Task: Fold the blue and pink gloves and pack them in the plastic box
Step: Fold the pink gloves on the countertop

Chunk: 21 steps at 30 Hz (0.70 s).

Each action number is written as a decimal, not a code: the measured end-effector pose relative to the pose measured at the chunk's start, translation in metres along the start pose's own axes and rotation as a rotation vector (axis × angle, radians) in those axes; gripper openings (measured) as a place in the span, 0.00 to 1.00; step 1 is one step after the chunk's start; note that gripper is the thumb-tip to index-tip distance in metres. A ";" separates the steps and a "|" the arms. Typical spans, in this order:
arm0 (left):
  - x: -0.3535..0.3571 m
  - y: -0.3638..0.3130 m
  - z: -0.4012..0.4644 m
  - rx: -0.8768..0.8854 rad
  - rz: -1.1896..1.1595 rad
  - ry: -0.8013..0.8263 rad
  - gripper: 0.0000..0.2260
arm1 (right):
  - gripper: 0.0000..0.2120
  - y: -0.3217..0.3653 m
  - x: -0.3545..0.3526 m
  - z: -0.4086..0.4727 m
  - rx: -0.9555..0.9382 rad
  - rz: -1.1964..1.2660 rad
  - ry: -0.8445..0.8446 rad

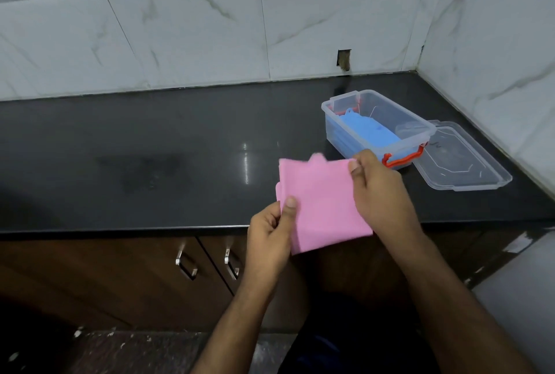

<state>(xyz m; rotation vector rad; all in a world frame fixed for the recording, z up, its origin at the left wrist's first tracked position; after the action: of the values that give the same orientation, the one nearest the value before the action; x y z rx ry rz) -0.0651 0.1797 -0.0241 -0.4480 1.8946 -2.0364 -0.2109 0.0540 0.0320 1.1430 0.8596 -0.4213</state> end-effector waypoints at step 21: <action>0.002 -0.010 0.019 -0.111 0.458 -0.169 0.23 | 0.11 0.018 -0.001 0.028 0.025 -0.321 0.117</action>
<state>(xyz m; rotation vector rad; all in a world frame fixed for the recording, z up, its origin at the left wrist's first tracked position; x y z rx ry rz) -0.0589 0.1626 -0.0129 -0.1798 1.8112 -1.5558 -0.1883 0.0352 0.0483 1.0624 1.1492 -0.6347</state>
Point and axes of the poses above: each hand's wrist, its own z-axis towards the middle knuckle, its own x-axis out of the palm, y = z × x, the point moved 2 cm from there along z, towards the middle knuckle, and after that the axes turned 6 degrees about y, right-handed, at the moved point
